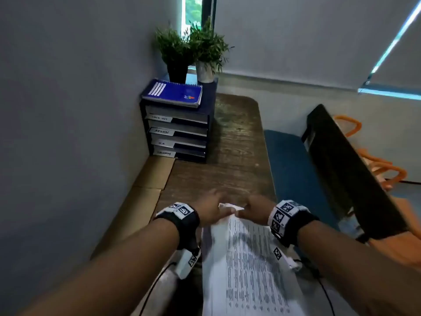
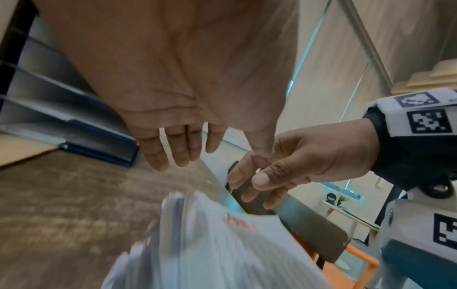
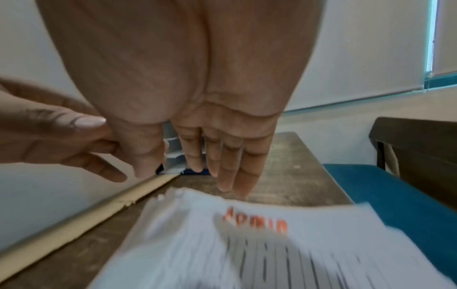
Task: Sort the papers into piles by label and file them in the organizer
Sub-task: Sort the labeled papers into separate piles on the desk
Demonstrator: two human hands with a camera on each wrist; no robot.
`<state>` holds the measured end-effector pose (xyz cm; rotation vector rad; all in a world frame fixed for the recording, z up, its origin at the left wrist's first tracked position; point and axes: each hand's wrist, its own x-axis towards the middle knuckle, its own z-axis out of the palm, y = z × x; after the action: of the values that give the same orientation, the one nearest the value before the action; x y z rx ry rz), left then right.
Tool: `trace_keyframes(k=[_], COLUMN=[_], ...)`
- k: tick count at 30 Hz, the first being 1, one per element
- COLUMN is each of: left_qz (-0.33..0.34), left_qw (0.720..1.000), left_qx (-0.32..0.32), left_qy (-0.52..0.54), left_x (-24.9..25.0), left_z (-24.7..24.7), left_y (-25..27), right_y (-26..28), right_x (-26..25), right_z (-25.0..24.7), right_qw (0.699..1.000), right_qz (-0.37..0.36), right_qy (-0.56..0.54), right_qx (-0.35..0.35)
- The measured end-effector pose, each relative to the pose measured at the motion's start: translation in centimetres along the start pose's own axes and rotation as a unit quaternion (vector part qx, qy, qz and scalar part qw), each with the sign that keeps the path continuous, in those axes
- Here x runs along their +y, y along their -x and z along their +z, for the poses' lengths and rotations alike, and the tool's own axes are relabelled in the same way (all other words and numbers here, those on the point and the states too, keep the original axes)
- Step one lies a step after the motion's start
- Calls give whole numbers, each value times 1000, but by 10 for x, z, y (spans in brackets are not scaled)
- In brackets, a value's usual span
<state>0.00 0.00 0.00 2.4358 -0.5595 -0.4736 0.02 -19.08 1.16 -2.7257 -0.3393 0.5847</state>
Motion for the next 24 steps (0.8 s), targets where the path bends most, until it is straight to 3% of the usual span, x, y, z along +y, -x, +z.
trace_keyframes(k=[4, 6, 10, 24], left_qz=[-33, -37, -19, -28], left_qw=[997, 997, 996, 990], left_qx=[-23, -4, 54, 130], left_qy=[-60, -69, -70, -54], left_x=[-30, -40, -56, -73], left_z=[54, 71, 93, 131], left_y=[-7, -11, -21, -7], right_y=[-18, -21, -26, -14], right_x=[30, 35, 47, 35], right_z=[52, 67, 91, 122], right_qw=[999, 999, 995, 980], right_qz=[28, 35, 14, 33], right_qy=[34, 40, 61, 68], right_qx=[-12, -6, 72, 186])
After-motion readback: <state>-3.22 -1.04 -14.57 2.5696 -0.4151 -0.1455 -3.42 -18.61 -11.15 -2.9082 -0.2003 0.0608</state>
